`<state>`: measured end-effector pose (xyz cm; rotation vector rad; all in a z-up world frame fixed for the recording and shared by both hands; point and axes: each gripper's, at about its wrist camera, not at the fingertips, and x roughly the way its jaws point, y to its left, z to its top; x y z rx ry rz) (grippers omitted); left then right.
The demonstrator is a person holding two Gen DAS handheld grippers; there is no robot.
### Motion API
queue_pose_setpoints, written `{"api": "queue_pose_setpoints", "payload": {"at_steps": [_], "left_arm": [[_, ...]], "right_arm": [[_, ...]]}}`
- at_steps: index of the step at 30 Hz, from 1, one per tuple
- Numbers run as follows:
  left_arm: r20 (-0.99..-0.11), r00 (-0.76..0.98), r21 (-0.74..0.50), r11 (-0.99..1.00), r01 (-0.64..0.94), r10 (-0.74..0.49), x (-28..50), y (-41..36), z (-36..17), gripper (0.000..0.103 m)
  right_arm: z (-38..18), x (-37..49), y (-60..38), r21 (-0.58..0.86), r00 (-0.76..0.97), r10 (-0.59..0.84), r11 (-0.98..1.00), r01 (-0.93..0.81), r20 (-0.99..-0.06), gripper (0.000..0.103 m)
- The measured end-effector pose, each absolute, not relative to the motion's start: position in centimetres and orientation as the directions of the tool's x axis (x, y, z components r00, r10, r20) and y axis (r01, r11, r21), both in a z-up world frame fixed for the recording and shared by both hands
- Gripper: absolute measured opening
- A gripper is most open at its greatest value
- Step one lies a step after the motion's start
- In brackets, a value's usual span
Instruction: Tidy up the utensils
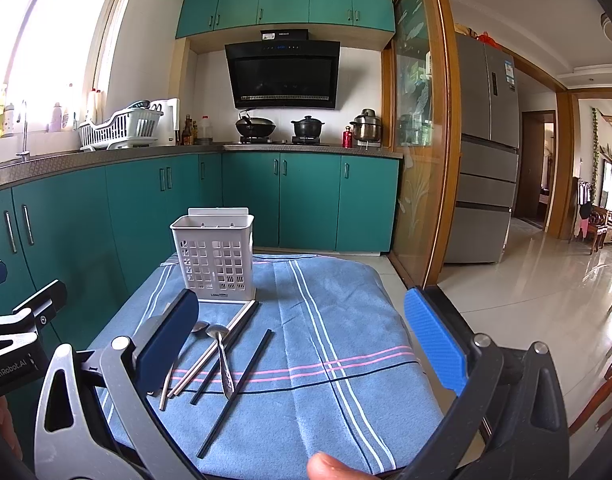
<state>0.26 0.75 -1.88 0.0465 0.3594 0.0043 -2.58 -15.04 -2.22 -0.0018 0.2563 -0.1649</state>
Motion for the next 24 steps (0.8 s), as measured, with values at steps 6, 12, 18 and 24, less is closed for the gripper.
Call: {"api": "queue_pose_setpoints", "payload": {"at_steps": [6, 12, 18, 24], "left_arm": [[-0.360, 0.933, 0.049, 0.999, 0.000, 0.018, 0.33, 0.62, -1.83, 0.100], [-0.366, 0.930, 0.054, 0.999, -0.003, 0.023, 0.31, 0.47, -1.80, 0.100], [-0.374, 0.927, 0.055, 0.998, -0.011, 0.031, 0.25, 0.56, -1.96, 0.100], [-0.385, 0.922, 0.059, 0.998, -0.015, 0.036, 0.31, 0.56, -2.10, 0.100]], "right_arm": [[-2.29, -2.57, -15.13, -0.018, 0.953, -0.156, 0.988, 0.156, -0.259, 0.100], [-2.35, -2.54, -15.31, -0.014, 0.953, -0.153, 0.988, 0.155, -0.262, 0.100], [-2.52, -2.49, -15.35, -0.011, 0.953, -0.140, 0.990, 0.142, -0.270, 0.100], [-2.70, -2.48, -15.40, -0.014, 0.952, -0.139, 0.990, 0.140, -0.272, 0.100]]}}
